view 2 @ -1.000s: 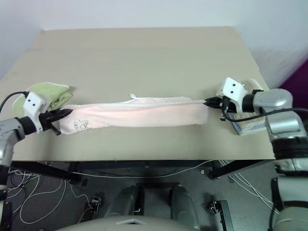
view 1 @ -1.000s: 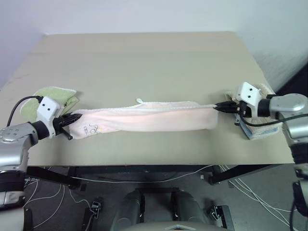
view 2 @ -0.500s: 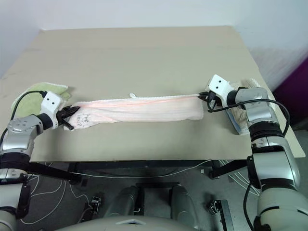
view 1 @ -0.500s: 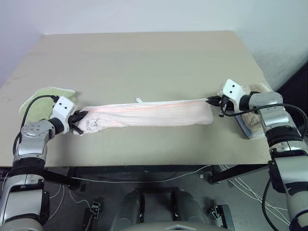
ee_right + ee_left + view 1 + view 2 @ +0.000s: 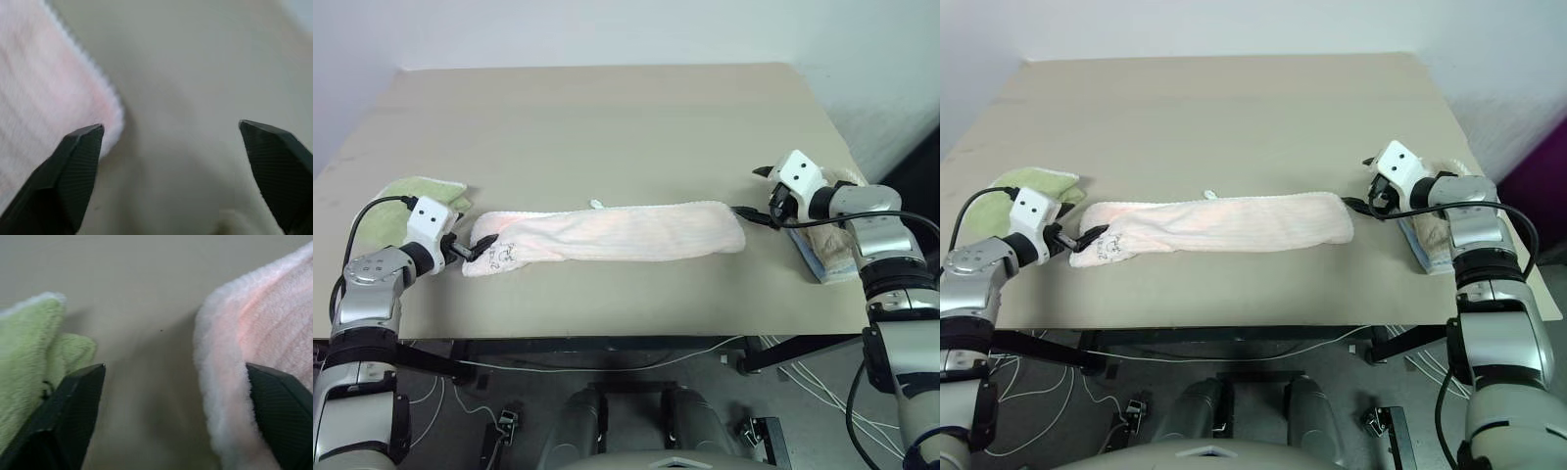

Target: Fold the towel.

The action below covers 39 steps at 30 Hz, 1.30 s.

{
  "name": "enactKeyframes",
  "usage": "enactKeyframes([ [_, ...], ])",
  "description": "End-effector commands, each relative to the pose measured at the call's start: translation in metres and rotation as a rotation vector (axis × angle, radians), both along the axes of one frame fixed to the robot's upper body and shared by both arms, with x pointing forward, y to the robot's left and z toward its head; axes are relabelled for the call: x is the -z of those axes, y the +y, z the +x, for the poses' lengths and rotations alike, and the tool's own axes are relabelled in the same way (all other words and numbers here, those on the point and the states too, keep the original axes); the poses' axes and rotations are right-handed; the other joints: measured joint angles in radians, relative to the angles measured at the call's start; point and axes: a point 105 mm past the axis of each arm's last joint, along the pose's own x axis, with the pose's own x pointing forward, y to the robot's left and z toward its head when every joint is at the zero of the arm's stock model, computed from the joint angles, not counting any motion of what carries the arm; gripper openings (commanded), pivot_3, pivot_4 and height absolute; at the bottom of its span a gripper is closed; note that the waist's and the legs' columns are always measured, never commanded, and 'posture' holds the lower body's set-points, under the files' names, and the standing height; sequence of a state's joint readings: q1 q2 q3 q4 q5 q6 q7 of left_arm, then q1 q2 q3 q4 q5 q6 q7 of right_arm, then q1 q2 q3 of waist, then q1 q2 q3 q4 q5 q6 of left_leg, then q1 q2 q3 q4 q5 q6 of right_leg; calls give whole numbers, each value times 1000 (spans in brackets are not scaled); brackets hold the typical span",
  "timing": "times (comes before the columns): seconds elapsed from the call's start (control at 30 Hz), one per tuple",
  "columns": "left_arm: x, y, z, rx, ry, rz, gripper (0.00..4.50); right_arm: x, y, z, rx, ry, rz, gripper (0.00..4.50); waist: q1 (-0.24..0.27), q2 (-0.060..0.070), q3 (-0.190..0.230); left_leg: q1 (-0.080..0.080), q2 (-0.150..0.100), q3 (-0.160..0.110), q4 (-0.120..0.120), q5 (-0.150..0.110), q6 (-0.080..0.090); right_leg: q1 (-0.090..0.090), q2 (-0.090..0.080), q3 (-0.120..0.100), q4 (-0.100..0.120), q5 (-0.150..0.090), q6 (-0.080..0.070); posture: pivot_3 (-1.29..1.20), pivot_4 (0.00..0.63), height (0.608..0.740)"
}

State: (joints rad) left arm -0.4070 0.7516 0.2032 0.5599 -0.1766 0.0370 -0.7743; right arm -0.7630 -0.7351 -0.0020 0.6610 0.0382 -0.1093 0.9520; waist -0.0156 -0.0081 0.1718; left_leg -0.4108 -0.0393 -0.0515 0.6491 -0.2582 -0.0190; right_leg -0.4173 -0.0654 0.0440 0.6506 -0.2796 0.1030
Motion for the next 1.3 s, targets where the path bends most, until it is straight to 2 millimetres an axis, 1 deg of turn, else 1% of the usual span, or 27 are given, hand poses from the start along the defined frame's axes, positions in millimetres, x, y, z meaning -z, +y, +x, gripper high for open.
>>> enactKeyframes([
  [0.03,-27,12,-8,-39,-88,-2,4496,-31,-1,-16,23,-83,110,4482,2,0,0,0,0,0,0,0,0,0,0,0,0,0,0,0,150,740],
  [0.1,-33,10,-14,-32,-110,-30,4496,-29,6,-33,19,-27,215,4482,3,0,0,0,0,0,0,0,0,0,-1,0,0,0,0,0,150,740],
  [0.17,-41,5,-19,-2,-136,-83,4496,-24,16,-50,6,50,325,4482,4,-1,0,0,0,-1,0,0,0,1,-1,0,0,0,0,0,150,740],
  [0.27,-51,-10,-29,83,-144,-191,4496,-16,28,-74,-2,196,479,4482,4,-1,-1,0,0,-2,1,0,0,2,-2,0,0,0,0,0,150,740],
  [0.33,-50,-26,-38,169,-107,-235,4496,-7,36,-90,-19,321,573,4482,4,0,-1,0,0,-2,1,0,0,2,-2,0,0,0,0,0,150,740],
  [0.4,-44,-42,-46,253,-59,-243,4496,-2,43,-103,-27,441,692,4482,4,-1,-1,0,0,-2,0,0,0,2,-3,0,-1,0,0,0,150,740],
  [0.53,-37,-66,-54,360,-7,-262,4496,3,51,-117,-10,585,898,4482,4,-1,-1,1,1,-3,-1,0,0,3,-3,0,-1,0,0,0,150,740],
  [0.57,-37,-71,-55,379,0,-265,4496,3,52,-119,0,606,941,4482,5,-1,-1,1,1,-3,-1,0,0,4,-3,0,-1,0,0,0,150,740],
  [0.63,-35,-87,-58,441,20,-282,4496,11,52,-121,54,644,1003,4482,5,-1,-1,1,0,-3,-1,0,0,4,-3,0,-2,0,0,0,150,740],
  [0.7,-32,-102,-63,495,39,-298,4496,22,49,-119,144,670,1056,4482,5,-1,-1,1,0,-3,-1,0,0,4,-3,0,-2,0,0,0,150,740],
  [0.77,-26,-118,-67,545,61,-299,4496,33,46,-116,230,705,1147,4482,3,-1,-2,1,0,-3,-1,0,0,4,-3,0,-2,0,0,0,150,740],
  [0.83,-22,-127,-70,574,74,-295,4496,42,47,-116,289,738,1197,4482,2,-1,-2,2,0,-3,-1,0,0,4,-3,0,-2,0,0,0,150,740],
  [0.97,-17,-137,-70,598,77,-304,4496,56,51,-113,387,792,1274,4482,1,-1,-2,2,0,-2,-1,0,0,4,-2,0,-2,0,0,0,150,740],
  [1.07,-15,-146,-69,617,78,-315,4496,61,54,-108,435,823,1340,4482,1,-1,-2,2,0,-2,-1,0,1,4,-1,0,-2,0,0,0,150,740],
  [1.17,-15,-152,-70,628,73,-324,4496,63,53,-95,502,834,1460,4482,1,-1,-2,2,0,-2,0,0,1,4,0,0,-2,0,0,0,150,740],
  [1.3,-16,-153,-68,619,57,-334,4496,66,53,-81,557,860,1583,4482,-2,-1,-2,2,1,-2,-1,0,1,4,1,0,-2,0,0,0,150,740],
])
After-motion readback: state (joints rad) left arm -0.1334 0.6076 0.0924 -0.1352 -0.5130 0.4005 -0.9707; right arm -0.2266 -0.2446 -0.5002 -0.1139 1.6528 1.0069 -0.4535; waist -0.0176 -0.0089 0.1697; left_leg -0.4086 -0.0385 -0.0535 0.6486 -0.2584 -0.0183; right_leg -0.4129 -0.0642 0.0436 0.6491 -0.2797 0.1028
